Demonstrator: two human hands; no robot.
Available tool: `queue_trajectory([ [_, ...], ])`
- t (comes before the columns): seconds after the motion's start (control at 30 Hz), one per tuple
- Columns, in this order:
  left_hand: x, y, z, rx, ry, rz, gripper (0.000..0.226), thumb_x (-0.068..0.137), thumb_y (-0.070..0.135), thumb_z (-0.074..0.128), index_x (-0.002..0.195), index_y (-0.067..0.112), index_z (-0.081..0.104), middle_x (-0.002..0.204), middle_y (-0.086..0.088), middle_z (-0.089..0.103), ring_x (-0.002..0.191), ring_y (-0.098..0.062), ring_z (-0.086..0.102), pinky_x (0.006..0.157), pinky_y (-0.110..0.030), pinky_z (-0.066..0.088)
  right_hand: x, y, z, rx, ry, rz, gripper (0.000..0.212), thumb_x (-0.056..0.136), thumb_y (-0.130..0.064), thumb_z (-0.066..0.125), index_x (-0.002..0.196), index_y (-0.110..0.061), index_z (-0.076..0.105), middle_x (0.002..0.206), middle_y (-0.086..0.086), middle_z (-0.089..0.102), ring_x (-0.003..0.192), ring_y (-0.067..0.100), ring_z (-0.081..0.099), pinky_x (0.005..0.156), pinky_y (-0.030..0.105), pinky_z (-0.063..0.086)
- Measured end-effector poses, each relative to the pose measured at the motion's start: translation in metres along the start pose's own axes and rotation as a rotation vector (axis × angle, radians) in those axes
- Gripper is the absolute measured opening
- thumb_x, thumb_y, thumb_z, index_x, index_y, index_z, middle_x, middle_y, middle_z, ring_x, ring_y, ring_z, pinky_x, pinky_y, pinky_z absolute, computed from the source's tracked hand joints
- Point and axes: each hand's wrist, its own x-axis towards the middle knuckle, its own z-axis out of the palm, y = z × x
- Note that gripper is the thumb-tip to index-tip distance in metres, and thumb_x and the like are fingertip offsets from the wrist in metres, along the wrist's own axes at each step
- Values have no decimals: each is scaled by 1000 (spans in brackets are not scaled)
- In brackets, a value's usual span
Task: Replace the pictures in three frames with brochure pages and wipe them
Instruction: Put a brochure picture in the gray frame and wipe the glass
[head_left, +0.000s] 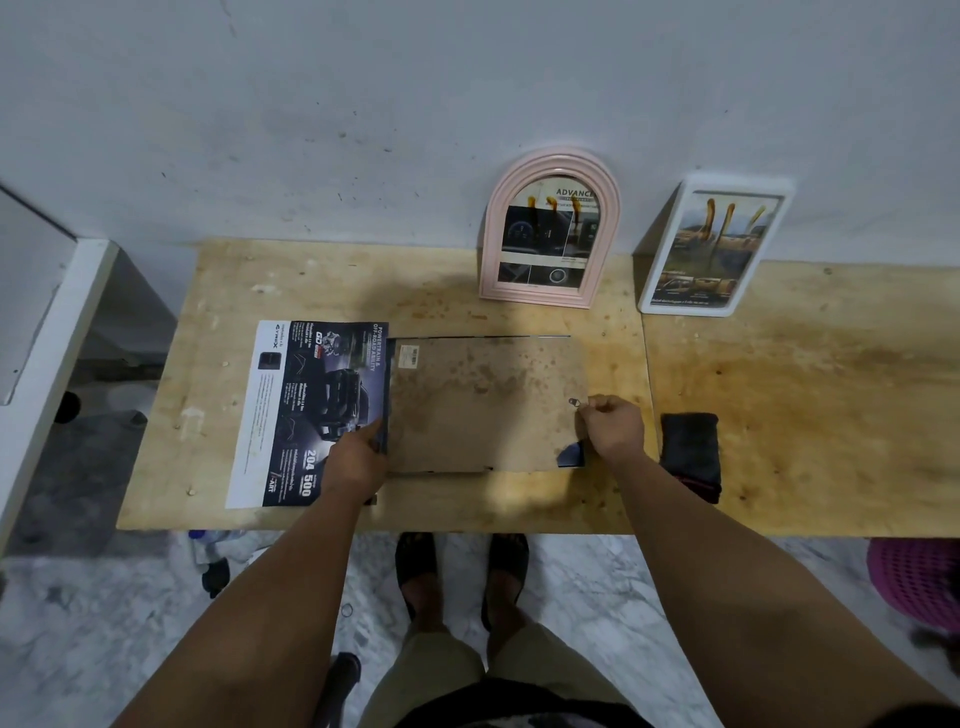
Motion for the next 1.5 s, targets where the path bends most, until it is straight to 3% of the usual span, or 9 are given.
queue_trajectory([
  [0.2,-1,-1,-1,-15,-1,2,57,88,4,57,140,27,58,102,-10,73,80,-24,63,73,-30,48,-11,-5,-6,315,-83,29,13,94,-15,73,90,-6,66,85,4,67,84,20,60,68,22,50],
  [0.37,-1,-1,-1,-28,-22,8,58,91,6,57,144,29,53,99,-7,71,87,-25,65,75,-30,49,-4,-8,-1,502,-139,212,23,98,-13,68,114,4,68,117,19,71,112,35,66,105,49,52],
  [0.47,-1,-1,-2,0,-21,28,57,91,8,56,142,32,55,100,-9,71,91,-29,66,75,-31,49,0,-8,3,523,-142,256,10,99,-11,67,100,-4,74,122,17,69,120,38,63,107,53,50],
  [0.63,-3,0,-1,-11,-39,13,60,90,7,56,142,37,53,95,-6,70,91,-28,66,73,-30,48,9,-12,2,430,-151,285,18,102,-16,63,109,-6,77,89,1,62,98,25,56,98,46,50],
  [0.77,-4,2,-1,-8,-39,30,56,90,8,56,139,35,56,91,-5,69,85,-25,63,72,-30,47,6,-17,-1,455,-179,337,23,100,-15,65,117,-3,74,88,2,63,81,23,60,89,44,54],
  [0.93,-3,3,-2,-17,-41,30,57,89,4,56,141,27,56,94,-7,71,89,-28,66,75,-30,48,-1,-19,-5,515,-139,257,25,89,-15,77,107,2,76,110,17,75,105,38,71,97,54,57],
  [1.07,-3,4,-3,-34,-46,14,55,89,4,57,140,24,57,92,-9,70,80,-21,59,74,-30,47,-9,-12,-6,455,-195,115,36,91,-25,78,113,2,73,114,15,76,97,21,75,83,31,60],
  [1.2,-6,7,-6,-31,-50,22,51,92,9,56,141,26,56,99,-13,72,87,-28,66,77,-35,53,-10,-11,-8,562,-305,193,41,97,-25,70,127,3,65,124,18,72,117,36,67,107,53,50],
  [1.5,-10,9,-7,-25,-38,45,53,91,8,56,140,29,57,101,-11,72,81,-26,64,71,-32,49,-8,-8,-21,711,-398,303,41,96,-26,69,131,-5,65,128,16,70,122,35,64,108,50,49],
])
